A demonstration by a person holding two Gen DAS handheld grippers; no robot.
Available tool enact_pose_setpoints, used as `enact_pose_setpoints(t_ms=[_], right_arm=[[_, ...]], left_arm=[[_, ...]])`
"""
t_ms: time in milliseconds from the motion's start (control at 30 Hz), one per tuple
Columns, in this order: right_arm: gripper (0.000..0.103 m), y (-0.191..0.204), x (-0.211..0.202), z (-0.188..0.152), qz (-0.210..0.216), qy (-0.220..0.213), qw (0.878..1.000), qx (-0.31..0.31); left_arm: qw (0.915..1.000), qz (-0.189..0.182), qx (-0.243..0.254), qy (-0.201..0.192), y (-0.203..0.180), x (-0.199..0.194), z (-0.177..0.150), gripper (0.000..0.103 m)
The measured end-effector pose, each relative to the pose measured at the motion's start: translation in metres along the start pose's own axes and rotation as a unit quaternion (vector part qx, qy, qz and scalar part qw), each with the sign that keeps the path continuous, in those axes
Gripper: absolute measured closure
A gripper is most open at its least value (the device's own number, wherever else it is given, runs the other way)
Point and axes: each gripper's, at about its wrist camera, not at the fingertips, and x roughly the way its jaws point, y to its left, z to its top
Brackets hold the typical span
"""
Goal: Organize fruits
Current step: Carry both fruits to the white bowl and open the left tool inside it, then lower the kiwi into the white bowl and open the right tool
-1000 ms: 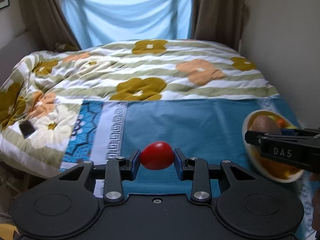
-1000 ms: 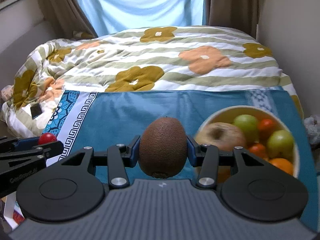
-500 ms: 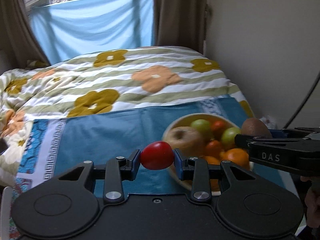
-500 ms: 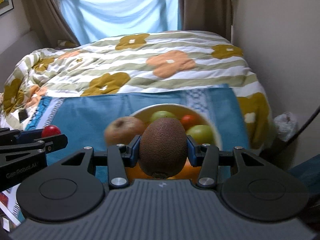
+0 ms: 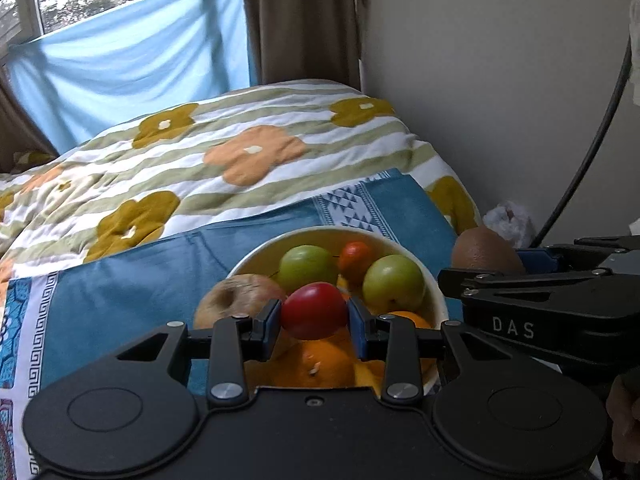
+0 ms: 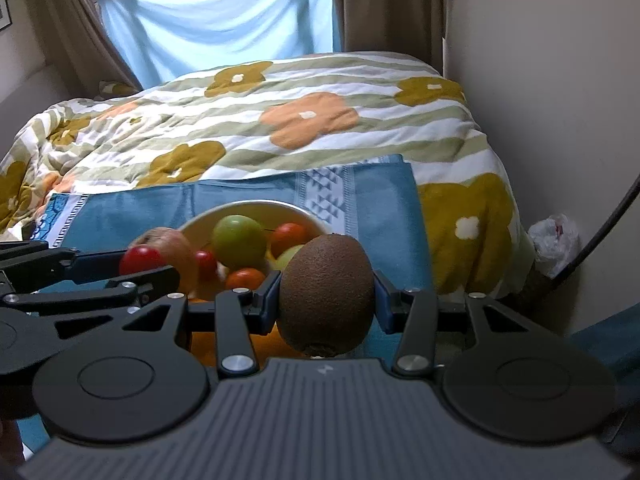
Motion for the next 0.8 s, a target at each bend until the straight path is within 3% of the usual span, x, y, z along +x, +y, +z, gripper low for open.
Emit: enact_pose_setpoints(t_ms=[67,167,300,800], right_arm=[[0.042,-0.004,0.003,-0.001,0.000,0.003,1.000,0.002],[0.042,-0.009,0.007,-0.001,0.001,0.006,1.000,0.005],[0.042,-0.013,0.011,0.002,0.003,0.008,1.000,0.007],[0.042,0.022,0.026,0.023,0.052,0.002,0.998,-0.040]], left_arm=[[1.0000,-0.001,0.003,-0.001,-0.003,0.003,0.001,0.063],[0.9999,0.009,0.008,-0.011,-0.006,0.002,0.004,0.039],[0.9995,0.020,0.005,-0.026,0.000,-0.003,0.006,0.023],[0.9945,0.077,-0.065,-0.030,0.056,-0.028,-0.007,0.018]])
